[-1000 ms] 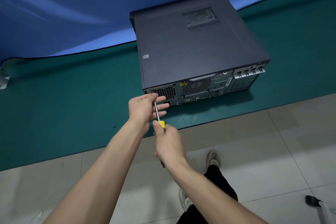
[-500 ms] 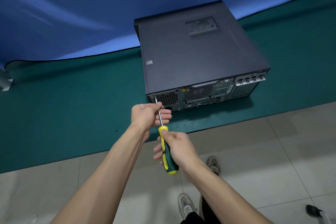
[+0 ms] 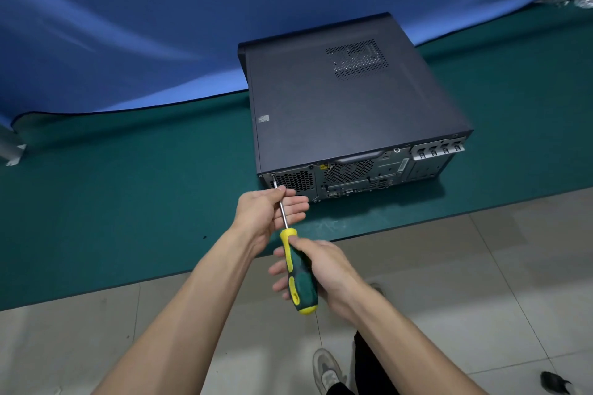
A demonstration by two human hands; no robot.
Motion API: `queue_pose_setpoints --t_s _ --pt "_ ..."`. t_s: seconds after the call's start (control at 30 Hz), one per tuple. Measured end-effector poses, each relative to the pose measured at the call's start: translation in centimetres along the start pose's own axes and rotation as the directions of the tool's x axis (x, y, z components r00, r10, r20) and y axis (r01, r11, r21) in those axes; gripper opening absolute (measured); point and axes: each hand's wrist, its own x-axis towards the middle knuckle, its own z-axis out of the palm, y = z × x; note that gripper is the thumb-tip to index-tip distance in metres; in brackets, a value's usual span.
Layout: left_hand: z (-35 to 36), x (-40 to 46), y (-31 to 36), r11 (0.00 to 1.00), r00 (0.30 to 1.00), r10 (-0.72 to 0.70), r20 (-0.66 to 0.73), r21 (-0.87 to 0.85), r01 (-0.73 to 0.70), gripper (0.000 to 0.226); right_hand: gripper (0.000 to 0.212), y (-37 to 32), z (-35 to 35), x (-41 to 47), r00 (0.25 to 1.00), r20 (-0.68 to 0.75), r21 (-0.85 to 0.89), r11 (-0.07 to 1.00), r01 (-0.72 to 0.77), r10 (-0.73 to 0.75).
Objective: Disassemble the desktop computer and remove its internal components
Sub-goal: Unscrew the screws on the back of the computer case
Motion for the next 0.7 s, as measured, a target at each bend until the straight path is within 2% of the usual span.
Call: queue_pose_setpoints --t_s 0.07,0.1,0.17,0.23,0.37,0.43,0.5,0.57,0.7 --pt "-0.1 -0.2 0.1 0.999 1.0 0.009 -0.004 0.048 -0.008 0.025 0.024 0.0 -0.1 0.0 0.999 -0.015 -0.037 0.998 0.047 -0.048" --pt "-0.1 -0.2 0.0 0.992 0.999 0.03 -0.034 0.126 -0.025 0.024 0.022 0.0 0.0 0.1 0.997 -0.043 -0.057 0.996 0.062 -0.064" --pt "-0.2 -0.3 -0.4 0.938 0.984 0.129 -0.122 0.336 -0.082 0.023 0.021 0.2 0.3 0.3 0.991 -0.105 -0.054 0.996 0.072 -0.078" --pt "-0.1 -0.2 -0.6 0.884 0.958 0.229 -0.174 0.45 -0.129 0.025 0.024 0.3 0.6 0.4 0.991 -0.122 -0.027 0.998 0.059 -0.062" --pt "0.0 0.0 -0.5 0.898 0.964 0.211 -0.16 0.422 -0.126 0.032 0.03 -0.1 0.4 0.1 0.992 0.063 0.057 0.992 -0.111 0.108" --pt "-0.2 -0.1 -0.3 0.932 0.983 0.153 -0.104 0.345 -0.109 0.033 0.033 -0.1 0.0 0.1 0.987 0.112 0.069 0.99 -0.12 0.112" --pt "-0.5 -0.2 0.1 0.952 0.995 0.098 -0.034 0.295 -0.083 0.033 0.029 0.1 -0.1 0.3 0.993 0.088 0.064 0.994 -0.088 0.083" --pt "-0.9 -0.3 0.4 0.944 0.998 0.066 -0.002 0.325 -0.062 0.03 0.022 0.3 0.1 0.4 0.997 0.037 0.077 0.994 -0.074 0.072" --pt "-1.6 -0.4 0.9 0.902 0.995 0.089 -0.032 0.427 -0.067 0.02 0.018 0.7 0.6 0.5 0.996 -0.037 0.201 0.977 -0.068 0.076"
